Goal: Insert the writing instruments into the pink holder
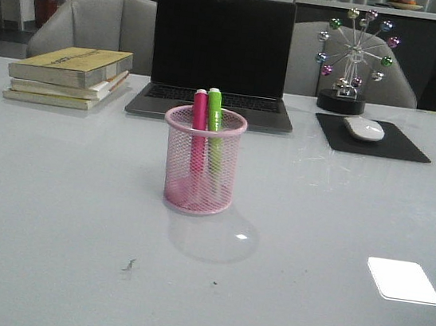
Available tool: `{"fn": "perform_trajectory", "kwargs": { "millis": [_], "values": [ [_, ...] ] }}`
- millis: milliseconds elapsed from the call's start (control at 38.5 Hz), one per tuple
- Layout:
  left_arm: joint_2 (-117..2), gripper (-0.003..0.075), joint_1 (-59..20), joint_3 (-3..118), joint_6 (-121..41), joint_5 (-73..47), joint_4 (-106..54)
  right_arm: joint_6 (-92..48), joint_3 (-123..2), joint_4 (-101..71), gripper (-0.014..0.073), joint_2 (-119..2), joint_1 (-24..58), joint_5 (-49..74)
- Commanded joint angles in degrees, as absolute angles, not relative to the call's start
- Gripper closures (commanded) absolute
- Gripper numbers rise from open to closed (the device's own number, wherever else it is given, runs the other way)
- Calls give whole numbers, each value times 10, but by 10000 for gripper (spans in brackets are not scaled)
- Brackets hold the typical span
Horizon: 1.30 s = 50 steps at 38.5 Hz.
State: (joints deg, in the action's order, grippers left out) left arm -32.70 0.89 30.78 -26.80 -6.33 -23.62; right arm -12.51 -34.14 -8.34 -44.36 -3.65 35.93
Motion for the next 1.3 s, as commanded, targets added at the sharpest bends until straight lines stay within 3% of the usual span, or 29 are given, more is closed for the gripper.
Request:
{"fn": "perform_trajectory", "kwargs": {
  "millis": [0,130,468,1273],
  "values": [
    [-327,282,11,324,-268,-20,-239,-126,-358,-88,396,-439,-36,320],
    [-327,282,11,324,-268,-20,-239,-126,-358,-88,545,-439,-36,334],
    [-327,282,11,324,-268,-20,-239,-126,-358,-108,535,-439,12,332],
    [-327,282,11,324,-268,-21,-239,-126,-357,-121,535,-433,26,286]
  ]
}}
